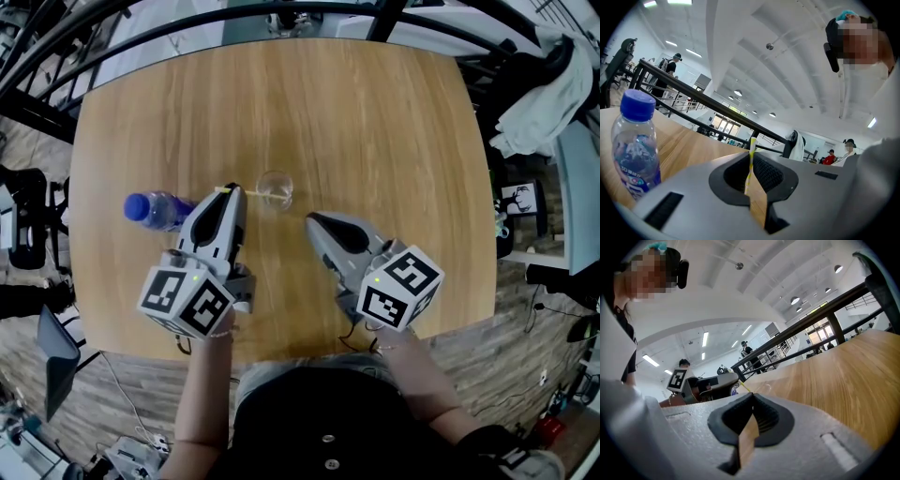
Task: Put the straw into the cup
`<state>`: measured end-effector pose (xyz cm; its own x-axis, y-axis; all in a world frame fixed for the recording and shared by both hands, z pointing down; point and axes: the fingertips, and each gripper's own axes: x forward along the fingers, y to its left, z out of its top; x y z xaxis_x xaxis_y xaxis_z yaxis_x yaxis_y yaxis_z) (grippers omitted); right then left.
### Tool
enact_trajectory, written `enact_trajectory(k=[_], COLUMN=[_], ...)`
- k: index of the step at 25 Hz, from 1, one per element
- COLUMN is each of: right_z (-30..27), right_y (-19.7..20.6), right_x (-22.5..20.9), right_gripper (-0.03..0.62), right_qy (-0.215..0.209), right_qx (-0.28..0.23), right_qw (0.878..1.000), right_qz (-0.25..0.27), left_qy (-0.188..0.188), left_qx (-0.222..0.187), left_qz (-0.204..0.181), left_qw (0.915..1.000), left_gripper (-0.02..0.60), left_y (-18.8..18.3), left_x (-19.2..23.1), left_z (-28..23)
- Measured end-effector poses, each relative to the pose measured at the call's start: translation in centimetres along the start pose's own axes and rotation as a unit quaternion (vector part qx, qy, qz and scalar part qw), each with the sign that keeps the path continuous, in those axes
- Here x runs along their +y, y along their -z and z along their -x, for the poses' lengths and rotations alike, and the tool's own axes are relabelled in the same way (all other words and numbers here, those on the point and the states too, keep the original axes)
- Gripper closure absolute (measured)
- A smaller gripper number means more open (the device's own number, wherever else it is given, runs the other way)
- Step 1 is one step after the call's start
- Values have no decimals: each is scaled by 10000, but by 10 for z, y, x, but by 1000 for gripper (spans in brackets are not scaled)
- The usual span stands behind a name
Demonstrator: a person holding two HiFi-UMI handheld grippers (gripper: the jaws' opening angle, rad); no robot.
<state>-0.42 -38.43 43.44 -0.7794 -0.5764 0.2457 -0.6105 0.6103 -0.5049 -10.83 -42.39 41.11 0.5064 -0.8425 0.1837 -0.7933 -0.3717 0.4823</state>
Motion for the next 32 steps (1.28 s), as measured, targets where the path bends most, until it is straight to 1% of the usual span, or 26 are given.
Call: enact_trajectory(k=[7, 13, 22, 29, 32], right_z=[-3, -3, 1, 4, 7], right_y=[5, 6, 7, 5, 6], right_x=[-4, -5, -3, 4, 8], right_gripper=[595, 595, 595, 595, 595], right_qy=[11, 10, 13, 25, 28], right_qx=[68, 69, 53, 13, 2], right_qw=[10000, 10000, 10000, 10000, 10000], right_qz=[-32, -67, -56, -13, 8], left_qy=[108, 105, 127, 150, 149], left_qx=[227, 346, 425, 606, 624], left_qz=[-143, -251, -313, -361, -355], left_qw=[9996, 9990, 9985, 9974, 9973], left_gripper=[548, 548, 546, 545, 543], left_y=[16, 23, 27, 29, 29], left_x=[-1, -3, -5, -8, -8], left_z=[-10, -14, -16, -14, -10])
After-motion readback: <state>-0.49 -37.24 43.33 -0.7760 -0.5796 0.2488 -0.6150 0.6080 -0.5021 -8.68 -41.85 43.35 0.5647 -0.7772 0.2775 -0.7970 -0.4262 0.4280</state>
